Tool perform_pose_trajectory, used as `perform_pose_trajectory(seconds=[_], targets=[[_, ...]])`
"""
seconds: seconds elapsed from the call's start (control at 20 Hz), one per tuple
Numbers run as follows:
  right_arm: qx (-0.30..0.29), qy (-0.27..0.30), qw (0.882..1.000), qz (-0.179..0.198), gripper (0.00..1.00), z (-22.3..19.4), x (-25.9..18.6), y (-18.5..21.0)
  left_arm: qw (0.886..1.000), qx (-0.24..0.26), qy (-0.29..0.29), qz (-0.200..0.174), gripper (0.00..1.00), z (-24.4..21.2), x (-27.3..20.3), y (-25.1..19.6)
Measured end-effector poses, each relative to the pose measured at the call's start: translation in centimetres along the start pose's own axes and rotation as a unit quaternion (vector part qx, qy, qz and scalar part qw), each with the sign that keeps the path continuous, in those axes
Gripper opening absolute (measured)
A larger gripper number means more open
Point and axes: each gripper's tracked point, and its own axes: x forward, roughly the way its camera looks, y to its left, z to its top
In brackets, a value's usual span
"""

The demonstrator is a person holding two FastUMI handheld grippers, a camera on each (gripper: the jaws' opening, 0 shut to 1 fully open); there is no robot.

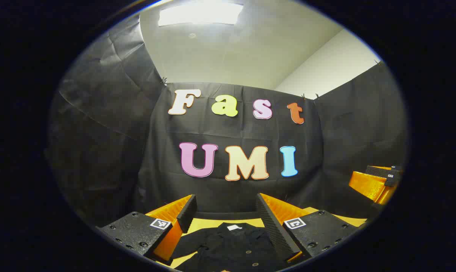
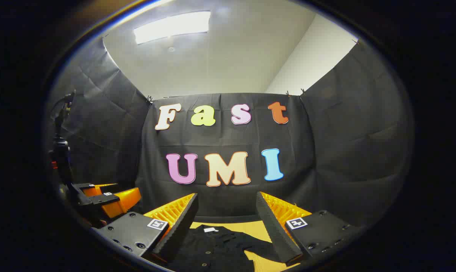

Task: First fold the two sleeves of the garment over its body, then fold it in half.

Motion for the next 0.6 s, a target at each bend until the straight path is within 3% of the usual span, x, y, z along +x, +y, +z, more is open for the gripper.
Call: perform_pose_trajectory(seconds=[0.25,0.6], targets=[[-0.01,-0.017,1.0,0.007,0.97,1.6,0.5,-1.1,1.0,-0.012,0.004,-0.016,0.92,-0.5,1.2,-2.4],[0.019,0.015,1.0,0.009,0.97,0.6,1.9,-3.0,1.0,-0.004,0.005,-0.003,0.92,-0.6,2.1,-2.9]])
